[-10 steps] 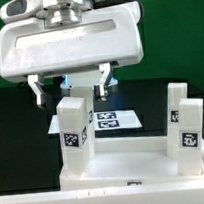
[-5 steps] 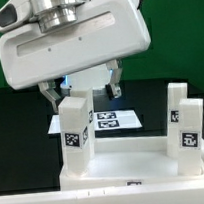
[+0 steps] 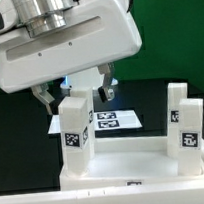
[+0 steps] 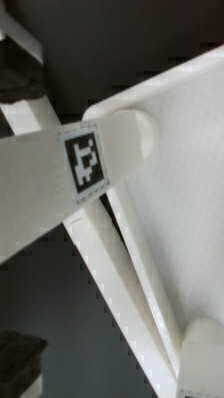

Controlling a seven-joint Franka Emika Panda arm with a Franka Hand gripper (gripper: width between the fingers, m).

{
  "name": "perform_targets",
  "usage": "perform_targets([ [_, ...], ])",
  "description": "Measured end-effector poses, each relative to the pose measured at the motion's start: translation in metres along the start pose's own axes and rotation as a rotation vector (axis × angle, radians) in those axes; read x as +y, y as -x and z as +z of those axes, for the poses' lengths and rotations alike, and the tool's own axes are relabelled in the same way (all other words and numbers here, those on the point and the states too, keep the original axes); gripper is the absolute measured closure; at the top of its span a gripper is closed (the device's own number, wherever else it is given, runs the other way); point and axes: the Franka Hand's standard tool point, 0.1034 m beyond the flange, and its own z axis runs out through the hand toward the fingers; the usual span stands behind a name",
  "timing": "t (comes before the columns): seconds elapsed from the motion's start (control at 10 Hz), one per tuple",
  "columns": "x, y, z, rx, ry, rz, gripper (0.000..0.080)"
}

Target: Assemble desk

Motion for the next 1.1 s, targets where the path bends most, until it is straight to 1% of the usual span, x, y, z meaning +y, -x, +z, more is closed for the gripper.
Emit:
perform_targets([
  [0.1, 0.003, 0.002, -0.001, -0.02, 0.01, -0.003, 0.0151],
  [0.2, 0.016, 0.002, -0.01, -0.127, 0.099, -0.027, 0.0151],
  [0.3, 0.015, -0.011, -0.012, -0.121, 0.176, -0.011, 0.0151],
  [0.4, 0.007, -0.01, -0.002, -0.101, 0.221, -0.02, 0.0151],
  [0.5, 0.009, -0.009, 0.005, -0.065, 0.176, -0.038, 0.0151],
  [0.6, 0.014, -0.007, 0.004, -0.074, 0.174, -0.021, 0.0151],
  [0.7, 0.011, -0.007, 0.005, -0.073, 0.173, -0.026, 0.0151],
  [0.8, 0.012, -0.007, 0.006, -0.072, 0.174, -0.028, 0.0151],
  [0.9, 0.011, -0.009, 0.014, -0.052, 0.182, -0.041, 0.0151],
  [1.0, 0.01, -0.008, 0.015, -0.055, 0.179, -0.035, 0.0151],
  [1.1, 0.01, -0.008, 0.015, -0.054, 0.177, -0.016, 0.0268],
])
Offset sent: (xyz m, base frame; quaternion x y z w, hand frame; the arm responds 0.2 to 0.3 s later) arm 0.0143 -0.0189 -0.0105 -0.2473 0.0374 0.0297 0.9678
